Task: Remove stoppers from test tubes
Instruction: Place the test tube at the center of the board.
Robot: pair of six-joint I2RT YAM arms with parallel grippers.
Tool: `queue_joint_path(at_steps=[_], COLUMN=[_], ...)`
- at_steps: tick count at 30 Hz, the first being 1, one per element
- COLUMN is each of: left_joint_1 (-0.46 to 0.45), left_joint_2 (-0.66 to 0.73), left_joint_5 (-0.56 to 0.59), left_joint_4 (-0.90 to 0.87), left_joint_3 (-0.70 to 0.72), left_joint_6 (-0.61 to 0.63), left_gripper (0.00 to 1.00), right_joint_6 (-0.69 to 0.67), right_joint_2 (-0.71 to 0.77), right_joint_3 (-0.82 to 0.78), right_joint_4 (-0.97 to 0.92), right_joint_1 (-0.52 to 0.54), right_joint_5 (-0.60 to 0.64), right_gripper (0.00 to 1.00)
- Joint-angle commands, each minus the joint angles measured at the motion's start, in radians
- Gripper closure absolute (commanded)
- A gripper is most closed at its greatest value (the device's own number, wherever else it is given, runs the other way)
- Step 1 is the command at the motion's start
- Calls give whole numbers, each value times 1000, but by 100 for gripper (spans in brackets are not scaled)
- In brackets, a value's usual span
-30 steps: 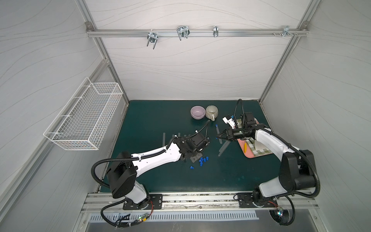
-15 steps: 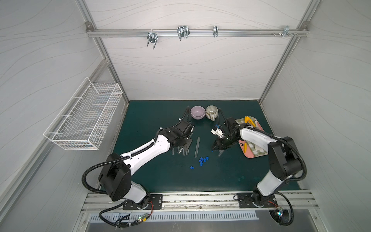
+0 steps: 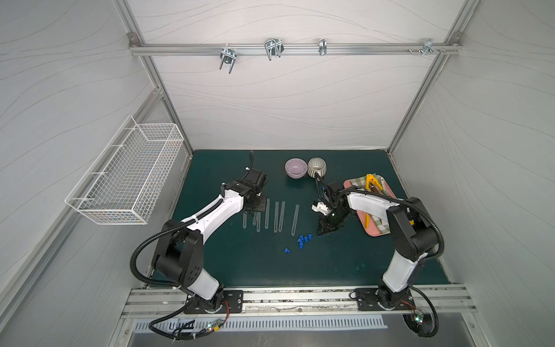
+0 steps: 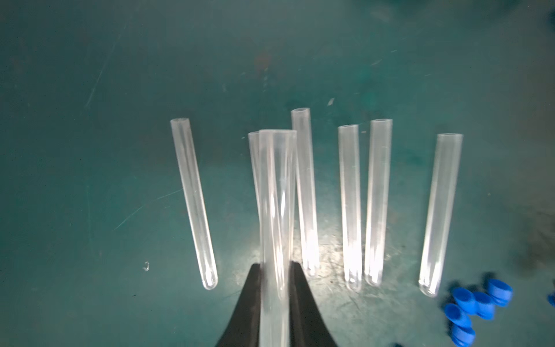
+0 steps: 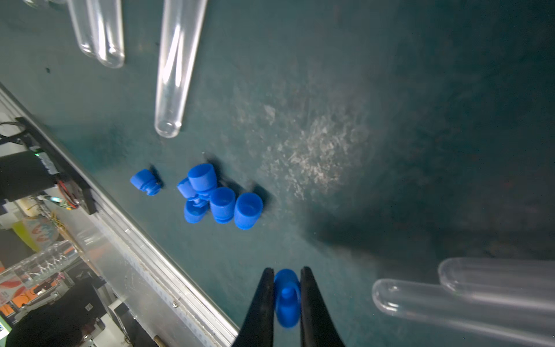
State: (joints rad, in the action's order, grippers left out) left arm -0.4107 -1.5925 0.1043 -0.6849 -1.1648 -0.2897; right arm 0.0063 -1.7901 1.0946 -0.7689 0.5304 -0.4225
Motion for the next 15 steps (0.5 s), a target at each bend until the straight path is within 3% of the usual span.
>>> queue_joint_path(at_steps=[1,15], left_joint_1=[26,69], left_joint_2=[-58,-247], left_joint_5=[42,58], left_joint_4=[-34,-37], left_joint_3=[-73,-148], left_joint_6=[-24,-33], left_gripper=[92,90], right_joint_6=[-33,-34], right_joint_2=[-24,-47], right_joint_3=[20,21], right_joint_4=[-50,-37], right_joint_1=[20,46], right_joint_5=[30,19], right_gripper=[94,88])
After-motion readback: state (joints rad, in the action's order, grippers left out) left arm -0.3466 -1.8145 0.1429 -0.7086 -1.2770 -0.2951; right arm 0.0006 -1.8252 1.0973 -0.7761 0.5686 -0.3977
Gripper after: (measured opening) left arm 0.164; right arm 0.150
